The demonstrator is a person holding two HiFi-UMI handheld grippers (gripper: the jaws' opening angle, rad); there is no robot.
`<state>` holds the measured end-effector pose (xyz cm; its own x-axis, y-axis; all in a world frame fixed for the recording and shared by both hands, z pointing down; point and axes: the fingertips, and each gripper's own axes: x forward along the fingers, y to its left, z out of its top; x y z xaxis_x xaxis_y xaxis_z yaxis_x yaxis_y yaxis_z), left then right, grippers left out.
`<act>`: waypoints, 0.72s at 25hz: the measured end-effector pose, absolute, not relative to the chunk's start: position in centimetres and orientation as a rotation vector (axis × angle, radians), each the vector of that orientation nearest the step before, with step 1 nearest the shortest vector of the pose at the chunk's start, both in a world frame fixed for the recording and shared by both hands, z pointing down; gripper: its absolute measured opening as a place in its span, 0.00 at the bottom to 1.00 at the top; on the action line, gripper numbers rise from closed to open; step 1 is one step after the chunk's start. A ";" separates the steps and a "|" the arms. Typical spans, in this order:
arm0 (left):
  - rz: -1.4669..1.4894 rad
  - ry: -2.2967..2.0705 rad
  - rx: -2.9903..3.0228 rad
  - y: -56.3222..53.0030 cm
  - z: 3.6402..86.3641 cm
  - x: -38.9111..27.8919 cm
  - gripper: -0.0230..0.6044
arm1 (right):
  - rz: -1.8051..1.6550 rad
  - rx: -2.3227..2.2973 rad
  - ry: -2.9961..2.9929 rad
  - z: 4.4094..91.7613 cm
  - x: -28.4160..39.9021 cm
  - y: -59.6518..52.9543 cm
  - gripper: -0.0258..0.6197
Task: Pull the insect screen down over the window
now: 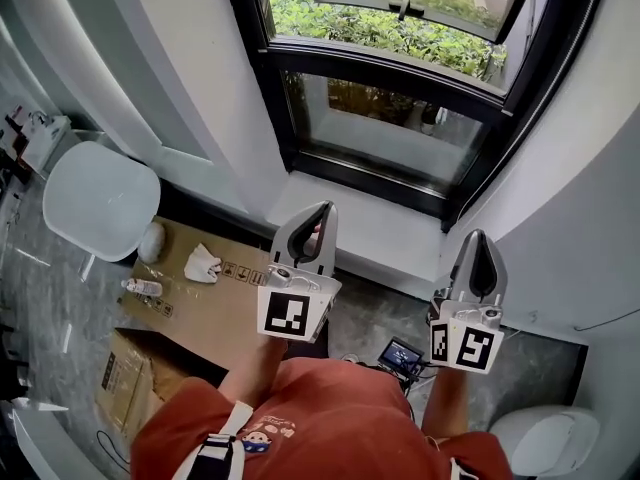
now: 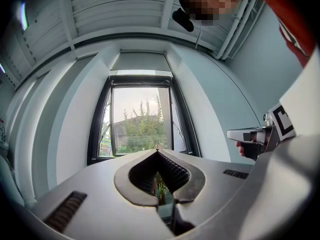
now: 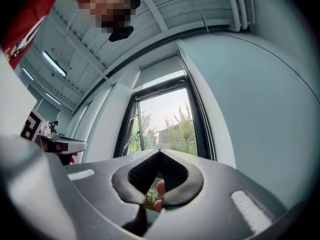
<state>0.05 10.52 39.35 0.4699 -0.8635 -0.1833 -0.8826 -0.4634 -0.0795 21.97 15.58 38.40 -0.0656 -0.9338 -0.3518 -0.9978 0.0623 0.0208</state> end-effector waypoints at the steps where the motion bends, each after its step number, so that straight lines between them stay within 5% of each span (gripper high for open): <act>1: 0.179 1.527 -2.552 9.8 39.4 -0.1 0.04 | 0.389 -1.961 2.098 38.3 21.7 15.0 0.05; 18: 0.241 1.446 -2.655 -7.4 38.7 -4.6 0.05 | 0.430 -2.041 2.069 36.9 16.1 -0.5 0.05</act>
<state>-4.56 -7.36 38.71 0.5341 -0.8236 -0.1908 -0.8409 -0.5408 -0.0197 16.14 -0.46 36.91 -0.0240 -0.9387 -0.3438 -0.9980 0.0023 0.0633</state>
